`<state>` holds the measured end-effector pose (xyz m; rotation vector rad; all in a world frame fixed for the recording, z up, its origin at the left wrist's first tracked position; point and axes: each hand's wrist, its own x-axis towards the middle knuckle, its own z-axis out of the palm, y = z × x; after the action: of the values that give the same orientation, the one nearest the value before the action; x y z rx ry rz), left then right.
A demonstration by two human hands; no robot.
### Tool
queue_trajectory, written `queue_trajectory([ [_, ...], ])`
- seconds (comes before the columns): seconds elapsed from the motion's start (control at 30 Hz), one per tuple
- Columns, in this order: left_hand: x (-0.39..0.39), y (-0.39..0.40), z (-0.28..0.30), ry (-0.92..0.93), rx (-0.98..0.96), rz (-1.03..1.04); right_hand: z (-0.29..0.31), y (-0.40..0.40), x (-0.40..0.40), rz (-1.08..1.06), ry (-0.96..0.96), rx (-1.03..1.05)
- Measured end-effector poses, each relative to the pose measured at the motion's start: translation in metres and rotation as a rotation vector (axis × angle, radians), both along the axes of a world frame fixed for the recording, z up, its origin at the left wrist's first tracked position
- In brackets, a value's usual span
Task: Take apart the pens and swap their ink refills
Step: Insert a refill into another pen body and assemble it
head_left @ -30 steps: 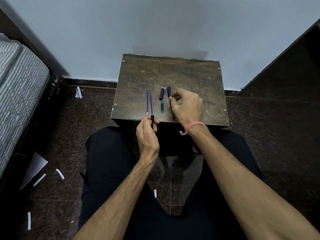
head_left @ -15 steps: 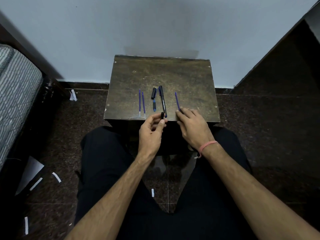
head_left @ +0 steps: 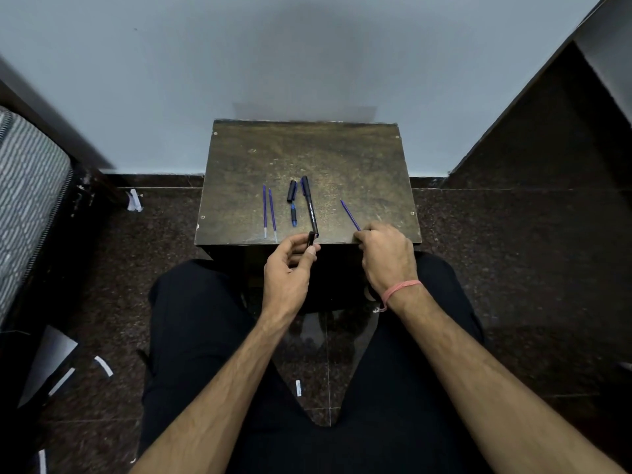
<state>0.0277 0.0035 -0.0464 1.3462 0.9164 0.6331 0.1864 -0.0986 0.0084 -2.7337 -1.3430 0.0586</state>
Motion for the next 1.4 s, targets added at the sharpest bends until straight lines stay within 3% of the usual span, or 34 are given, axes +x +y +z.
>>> queue_trajectory([
  [0.27, 0.0, 0.0, -0.004, -0.004, 0.009, -0.013, -0.004, -0.008, 0.004, -0.178, 0.111, 0.106],
  [0.47, 0.001, -0.001, -0.004, -0.018, 0.023, -0.023, -0.01, -0.017, 0.008, -0.401, 0.521, 0.387],
  [0.63, 0.004, -0.003, -0.004, -0.035, 0.012, -0.032, -0.014, -0.011, 0.002, -0.401, 1.133, 0.663],
  [0.73, 0.004, -0.003, -0.006, -0.02, 0.004, -0.045, -0.017, -0.008, 0.002, -0.394, 1.435, 0.689],
  [0.9, 0.003, -0.004, -0.01, 0.058, 0.024, -0.081, -0.018, 0.0, 0.0, -0.421, 1.7, 0.751],
  [1.1, -0.001, -0.003, -0.008, 0.089, 0.022, -0.129, -0.016, 0.005, 0.002, -0.467, 1.792, 0.811],
  [1.4, 0.0, -0.004, -0.009, 0.091, 0.033, -0.148, -0.02, 0.004, 0.001, -0.445, 1.688, 0.827],
])
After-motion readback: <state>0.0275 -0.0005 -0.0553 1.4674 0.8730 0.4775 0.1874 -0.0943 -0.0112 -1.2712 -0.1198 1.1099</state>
